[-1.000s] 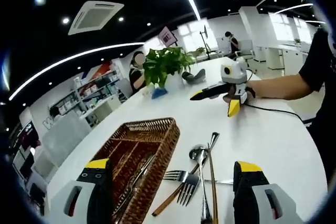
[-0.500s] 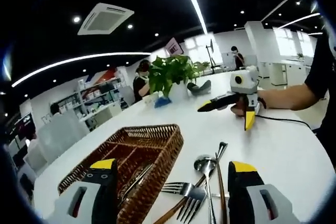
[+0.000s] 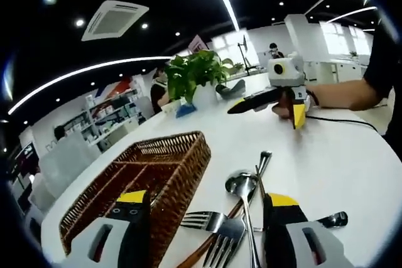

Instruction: Arrange the knives, forks, and spoons in their matching storage slots by inserting each utensil handle-first until every utensil is classified and aligned in the correct compartment

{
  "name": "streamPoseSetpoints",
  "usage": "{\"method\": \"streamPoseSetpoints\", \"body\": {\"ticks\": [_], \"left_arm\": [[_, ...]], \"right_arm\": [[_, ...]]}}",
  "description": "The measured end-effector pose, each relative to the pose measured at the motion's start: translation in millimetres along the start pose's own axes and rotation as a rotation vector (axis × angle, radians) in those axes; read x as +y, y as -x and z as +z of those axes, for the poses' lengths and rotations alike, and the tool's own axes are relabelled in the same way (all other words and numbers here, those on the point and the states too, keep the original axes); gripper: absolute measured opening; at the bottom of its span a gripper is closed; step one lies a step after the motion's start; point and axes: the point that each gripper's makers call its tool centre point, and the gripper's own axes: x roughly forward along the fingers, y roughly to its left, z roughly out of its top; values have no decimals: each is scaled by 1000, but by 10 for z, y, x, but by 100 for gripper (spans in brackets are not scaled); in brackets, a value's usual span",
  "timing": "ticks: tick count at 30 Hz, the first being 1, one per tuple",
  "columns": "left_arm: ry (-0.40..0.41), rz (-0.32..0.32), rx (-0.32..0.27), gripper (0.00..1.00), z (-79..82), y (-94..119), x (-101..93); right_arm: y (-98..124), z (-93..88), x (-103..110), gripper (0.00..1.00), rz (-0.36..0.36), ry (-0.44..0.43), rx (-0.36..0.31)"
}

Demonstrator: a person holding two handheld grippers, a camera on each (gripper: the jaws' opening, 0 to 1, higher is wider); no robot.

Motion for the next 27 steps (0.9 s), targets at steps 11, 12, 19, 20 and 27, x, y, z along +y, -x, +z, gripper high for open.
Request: {"method": "streamPoseSetpoints", "body": {"ticks": [11, 12, 19, 20, 27], "left_arm": [[-6, -36, 22, 54, -37, -61, -92], [-13, -46, 32, 53, -48, -74, -126], [-27, -97, 49, 27, -44, -77, -253], [-17, -110, 54, 24, -50, -79, -281], [48, -159, 94, 17, -112, -126, -382]], "right_arm": [[6, 15, -19, 100, -6, -9, -4], [7, 15, -21, 100, -7, -10, -4], [10, 17, -26, 100, -7, -13, -6], [10, 17, -30, 100, -8, -14, -6], [11, 16, -32, 100, -8, -13, -5]]}}
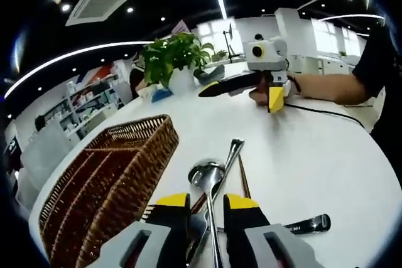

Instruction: Arrange the knives, forks, and spoons in their matching storage slots by inserting each utensil handle-first until every utensil is classified and aligned in the correct compartment

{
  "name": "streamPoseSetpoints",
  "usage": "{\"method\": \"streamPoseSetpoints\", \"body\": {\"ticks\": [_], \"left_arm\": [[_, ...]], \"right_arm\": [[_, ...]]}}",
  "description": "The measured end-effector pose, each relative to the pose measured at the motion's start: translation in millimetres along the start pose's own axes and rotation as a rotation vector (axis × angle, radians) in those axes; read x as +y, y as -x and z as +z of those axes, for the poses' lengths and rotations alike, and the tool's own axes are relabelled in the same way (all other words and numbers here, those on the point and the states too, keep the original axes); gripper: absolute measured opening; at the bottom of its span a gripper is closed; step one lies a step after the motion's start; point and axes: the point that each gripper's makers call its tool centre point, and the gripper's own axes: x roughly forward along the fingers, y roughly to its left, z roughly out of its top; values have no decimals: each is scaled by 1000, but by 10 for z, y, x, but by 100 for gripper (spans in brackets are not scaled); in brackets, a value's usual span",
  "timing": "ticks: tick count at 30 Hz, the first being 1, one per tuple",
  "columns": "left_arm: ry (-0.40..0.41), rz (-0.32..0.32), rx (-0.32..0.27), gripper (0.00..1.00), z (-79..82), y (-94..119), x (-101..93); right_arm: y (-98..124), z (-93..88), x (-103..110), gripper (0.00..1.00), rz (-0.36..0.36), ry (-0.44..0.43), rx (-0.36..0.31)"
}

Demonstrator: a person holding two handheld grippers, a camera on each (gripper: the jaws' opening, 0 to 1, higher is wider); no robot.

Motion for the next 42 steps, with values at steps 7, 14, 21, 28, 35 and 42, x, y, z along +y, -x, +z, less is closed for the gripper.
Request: {"method": "streamPoseSetpoints", "body": {"ticks": [7, 14, 21, 28, 35, 42], "left_arm": [[-23, -8, 30, 12, -51, -50, -38], [-64, -6, 30, 5, -33, -87, -51], [-52, -11, 25, 3, -23, -89, -57], [-83, -9, 14, 2, 6, -93, -67], [-75, -9, -52, 1, 152, -32, -76], [-90, 3, -96, 1, 264, 36, -76]], "right_arm": [[0, -10, -5, 100, 0, 3, 3], [3, -14, -7, 100, 0, 5, 5], [-3, -19, -8, 100, 1, 6, 7], [-10, -23, 13, 100, 8, 11, 10], [-15, -28, 39, 100, 21, 4, 13], [-15, -24, 103, 95, 50, -17, 13]]}}
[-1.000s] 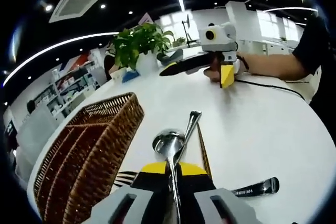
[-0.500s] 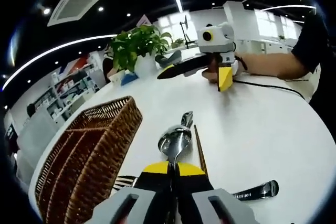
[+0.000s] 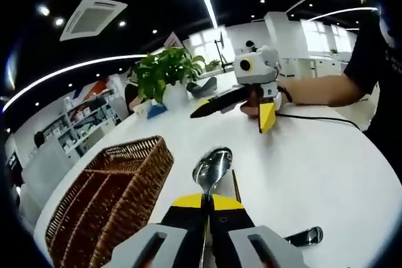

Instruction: Arrange the knives, forks, and spoons in their matching storage slots by inserting each utensil handle-first until every utensil is classified and aligned in the correct compartment

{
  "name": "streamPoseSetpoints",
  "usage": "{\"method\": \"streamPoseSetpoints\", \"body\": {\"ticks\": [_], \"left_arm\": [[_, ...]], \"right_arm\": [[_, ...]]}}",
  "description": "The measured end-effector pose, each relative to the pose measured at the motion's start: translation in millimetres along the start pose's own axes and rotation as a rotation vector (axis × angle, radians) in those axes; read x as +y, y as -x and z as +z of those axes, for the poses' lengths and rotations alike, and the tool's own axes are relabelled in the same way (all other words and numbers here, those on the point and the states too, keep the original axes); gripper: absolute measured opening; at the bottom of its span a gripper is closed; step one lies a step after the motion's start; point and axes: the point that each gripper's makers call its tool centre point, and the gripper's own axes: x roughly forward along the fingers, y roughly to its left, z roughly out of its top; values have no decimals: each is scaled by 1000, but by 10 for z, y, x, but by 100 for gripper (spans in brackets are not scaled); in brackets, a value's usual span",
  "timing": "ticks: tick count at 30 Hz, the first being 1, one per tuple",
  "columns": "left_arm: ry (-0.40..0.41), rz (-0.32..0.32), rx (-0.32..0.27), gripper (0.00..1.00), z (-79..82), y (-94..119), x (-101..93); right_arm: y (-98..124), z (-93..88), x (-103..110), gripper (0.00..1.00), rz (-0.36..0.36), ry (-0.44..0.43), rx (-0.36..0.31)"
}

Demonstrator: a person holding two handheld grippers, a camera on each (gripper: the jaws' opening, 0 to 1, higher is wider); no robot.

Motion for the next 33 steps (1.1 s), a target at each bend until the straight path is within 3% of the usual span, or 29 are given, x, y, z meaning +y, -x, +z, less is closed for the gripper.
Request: {"method": "streamPoseSetpoints", "body": {"ticks": [9, 17, 27, 33], "left_arm": [[-28, 3, 27, 0, -41, 22, -14], [-61, 16, 32, 0, 43, 99, -27], [-55, 16, 32, 0, 210, 379, 31], [-100, 41, 72, 0, 307, 547, 94]], "right_arm": [[3, -14, -3, 95, -3, -1, 6], [12, -9, -27, 97, -14, -11, 3], [22, -2, -44, 99, -17, -18, 0], [22, 3, -52, 99, -19, -19, -3]]}}
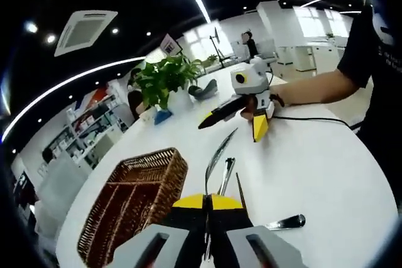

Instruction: Arrange the knives, forks, and spoons in their matching storage slots by inserting each utensil handle-first until every utensil is classified and aligned in the correct compartment

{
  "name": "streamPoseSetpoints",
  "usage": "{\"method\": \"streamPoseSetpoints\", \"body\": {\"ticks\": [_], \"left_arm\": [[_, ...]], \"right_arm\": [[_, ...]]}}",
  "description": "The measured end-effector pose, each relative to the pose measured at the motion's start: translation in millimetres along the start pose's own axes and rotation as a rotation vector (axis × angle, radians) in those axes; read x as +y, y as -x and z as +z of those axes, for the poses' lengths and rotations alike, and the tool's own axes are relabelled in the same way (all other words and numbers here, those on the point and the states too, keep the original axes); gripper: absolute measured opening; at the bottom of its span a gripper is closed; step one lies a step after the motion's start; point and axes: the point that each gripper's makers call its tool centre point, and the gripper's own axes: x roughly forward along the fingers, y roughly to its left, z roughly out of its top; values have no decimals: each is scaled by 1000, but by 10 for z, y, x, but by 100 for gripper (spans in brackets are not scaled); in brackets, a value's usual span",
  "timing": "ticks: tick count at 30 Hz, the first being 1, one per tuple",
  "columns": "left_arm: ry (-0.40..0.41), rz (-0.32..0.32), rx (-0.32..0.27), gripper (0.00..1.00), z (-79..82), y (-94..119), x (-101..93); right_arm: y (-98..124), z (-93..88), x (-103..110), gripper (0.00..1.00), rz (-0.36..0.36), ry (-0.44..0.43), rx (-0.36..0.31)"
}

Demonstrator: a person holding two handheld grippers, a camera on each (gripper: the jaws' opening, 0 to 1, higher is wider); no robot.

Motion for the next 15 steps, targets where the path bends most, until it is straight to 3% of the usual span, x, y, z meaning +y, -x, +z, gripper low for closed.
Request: {"method": "streamPoseSetpoints", "body": {"ticks": [15], "left_arm": [[-71, 36, 134, 0, 272, 426, 206]], "right_arm": [[-16, -1, 13, 99, 0, 9, 1]]}}
